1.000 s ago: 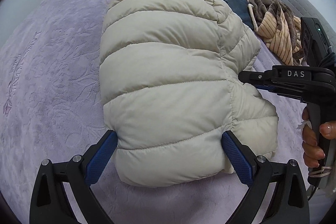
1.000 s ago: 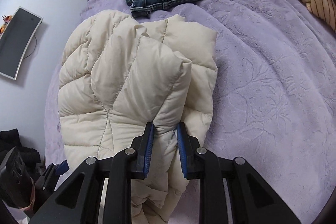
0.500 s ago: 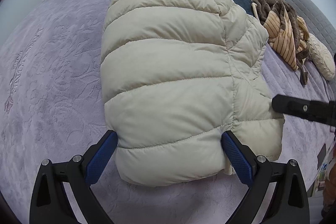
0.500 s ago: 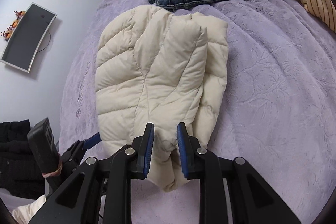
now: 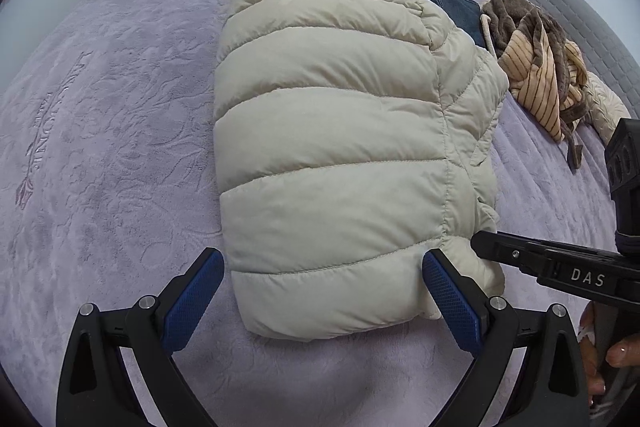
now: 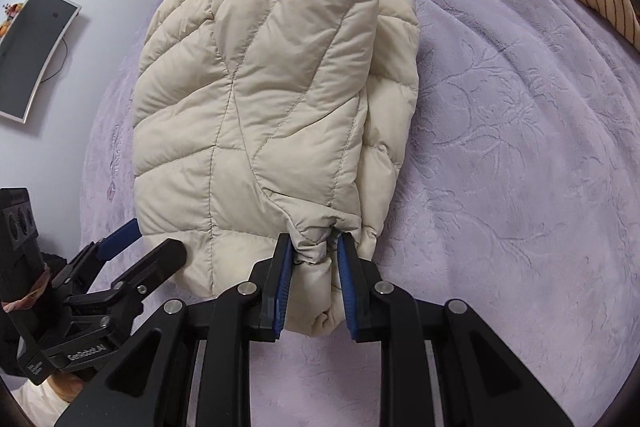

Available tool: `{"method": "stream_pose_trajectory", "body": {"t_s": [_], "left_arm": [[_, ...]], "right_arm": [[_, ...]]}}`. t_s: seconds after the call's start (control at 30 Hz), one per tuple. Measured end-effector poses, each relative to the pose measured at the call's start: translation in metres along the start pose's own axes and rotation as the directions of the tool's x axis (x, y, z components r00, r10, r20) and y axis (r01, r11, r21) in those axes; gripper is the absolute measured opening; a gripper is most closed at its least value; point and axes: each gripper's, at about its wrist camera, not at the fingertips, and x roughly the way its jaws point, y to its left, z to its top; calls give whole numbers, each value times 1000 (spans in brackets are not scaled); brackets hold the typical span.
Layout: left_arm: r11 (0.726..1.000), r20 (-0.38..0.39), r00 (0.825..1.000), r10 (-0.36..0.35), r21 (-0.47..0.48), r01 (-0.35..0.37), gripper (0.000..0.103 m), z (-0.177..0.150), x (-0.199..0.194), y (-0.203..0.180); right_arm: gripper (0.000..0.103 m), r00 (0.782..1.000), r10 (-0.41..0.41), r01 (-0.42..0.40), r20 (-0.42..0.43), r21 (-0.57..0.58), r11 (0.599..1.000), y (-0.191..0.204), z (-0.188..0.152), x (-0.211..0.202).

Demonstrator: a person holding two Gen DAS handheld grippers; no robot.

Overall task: Fold large clothes
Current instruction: 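Lower the cream jacket bundle onto the bedspread with both tools and press it flat, then open both tools and withdraw from the folded jacket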

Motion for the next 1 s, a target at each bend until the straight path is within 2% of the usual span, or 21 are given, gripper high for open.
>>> {"method": "stream_pose_trajectory", "body": {"t_s": [0.53, 0.73, 0.77, 0.9, 1.0], "left_arm": [[999, -22, 1000, 22, -41, -23, 100, -4, -20, 14], [999, -40, 999, 35, -20, -36, 100, -4, -26, 12], [999, -41, 998, 41, -15, -41, 100, -4, -28, 11], [998, -44, 997, 56, -1, -56, 100, -4, -36, 8], [998, -52, 996, 69, -4, -69, 100, -4, -41, 9]], "right_arm": [[25, 1000, 21, -21, 7, 8, 1000, 1, -3, -17], [25, 999, 42, -42, -6, 13, 999, 1, -5, -21], [27, 999, 42, -42, -8, 13, 999, 2, -6, -23], [45, 999, 39, -39, 0, 16, 999, 4, -10, -33], [45, 999, 41, -41, 4, 16, 999, 7, -15, -38]]}}
